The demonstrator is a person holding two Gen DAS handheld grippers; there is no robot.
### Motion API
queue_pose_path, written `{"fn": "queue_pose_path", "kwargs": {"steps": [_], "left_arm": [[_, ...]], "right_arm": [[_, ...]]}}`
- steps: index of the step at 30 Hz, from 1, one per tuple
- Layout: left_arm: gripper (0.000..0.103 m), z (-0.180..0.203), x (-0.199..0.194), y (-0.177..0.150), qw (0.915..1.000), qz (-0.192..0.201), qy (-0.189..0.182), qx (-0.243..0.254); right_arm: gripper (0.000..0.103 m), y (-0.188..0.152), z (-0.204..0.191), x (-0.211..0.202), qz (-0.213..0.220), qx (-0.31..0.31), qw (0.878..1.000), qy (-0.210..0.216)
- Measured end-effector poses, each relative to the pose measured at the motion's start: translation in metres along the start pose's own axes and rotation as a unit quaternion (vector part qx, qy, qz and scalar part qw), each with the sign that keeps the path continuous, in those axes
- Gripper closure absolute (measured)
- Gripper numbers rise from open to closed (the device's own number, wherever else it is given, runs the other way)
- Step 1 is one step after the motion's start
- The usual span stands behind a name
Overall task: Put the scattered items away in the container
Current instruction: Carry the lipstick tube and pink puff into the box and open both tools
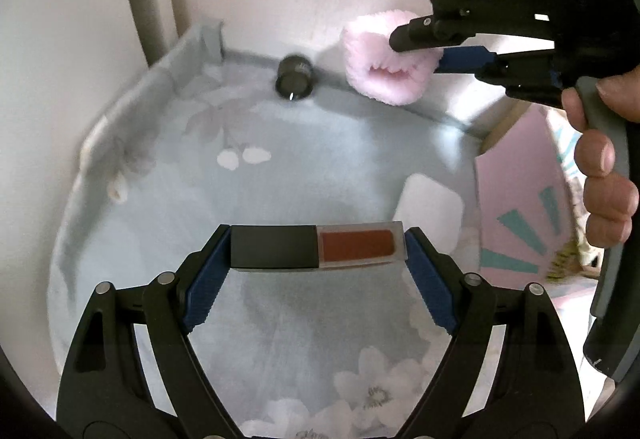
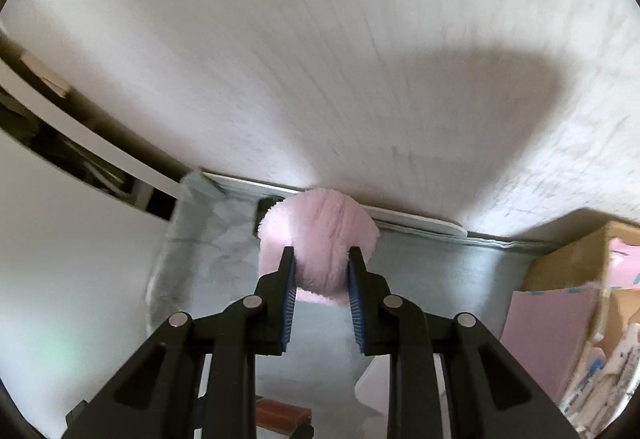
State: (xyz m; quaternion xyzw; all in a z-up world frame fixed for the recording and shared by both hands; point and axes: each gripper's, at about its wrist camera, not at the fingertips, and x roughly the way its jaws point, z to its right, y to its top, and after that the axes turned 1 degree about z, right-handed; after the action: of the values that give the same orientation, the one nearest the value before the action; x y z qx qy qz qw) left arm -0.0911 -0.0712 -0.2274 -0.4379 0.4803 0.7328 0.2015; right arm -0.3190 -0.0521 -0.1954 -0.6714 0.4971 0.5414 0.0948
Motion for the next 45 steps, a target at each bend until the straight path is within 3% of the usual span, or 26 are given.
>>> {"fn": "queue_pose_path", "kwargs": {"steps": [6,12,19,25,36,45], "left_arm": [[0.020,0.008,-0.034,0.028,0.9983,0.039,-0.012,0.043],[0.020,0.035,-0.066,0.060,0.9942,0.066,-0.037,0.077],[0.020,0.097,-0.081,0.084,0.9857,0.080,-0.083,0.122],[0.020,0.156,-0.081,0.089,0.9766,0.068,-0.125,0.161],[0.020,0.234,-0.048,0.073,0.9672,0.029,-0.139,0.211],[0.020,0.262,-0.023,0.053,0.9636,0.010,-0.126,0.236]], "right_arm": [[0.081,-0.001,-0.017,-0.057,0.046,-0.029,0.998,0.020],[0.081,-0.001,-0.004,-0.133,0.101,-0.044,0.994,0.024],[0.081,-0.015,0.038,-0.214,0.149,-0.046,0.988,-0.010],[0.081,-0.034,0.092,-0.257,0.163,-0.023,0.985,-0.049],[0.081,-0.080,0.184,-0.276,0.137,0.016,0.983,-0.122],[0.081,-0.106,0.231,-0.255,0.094,0.039,0.988,-0.114]]}}
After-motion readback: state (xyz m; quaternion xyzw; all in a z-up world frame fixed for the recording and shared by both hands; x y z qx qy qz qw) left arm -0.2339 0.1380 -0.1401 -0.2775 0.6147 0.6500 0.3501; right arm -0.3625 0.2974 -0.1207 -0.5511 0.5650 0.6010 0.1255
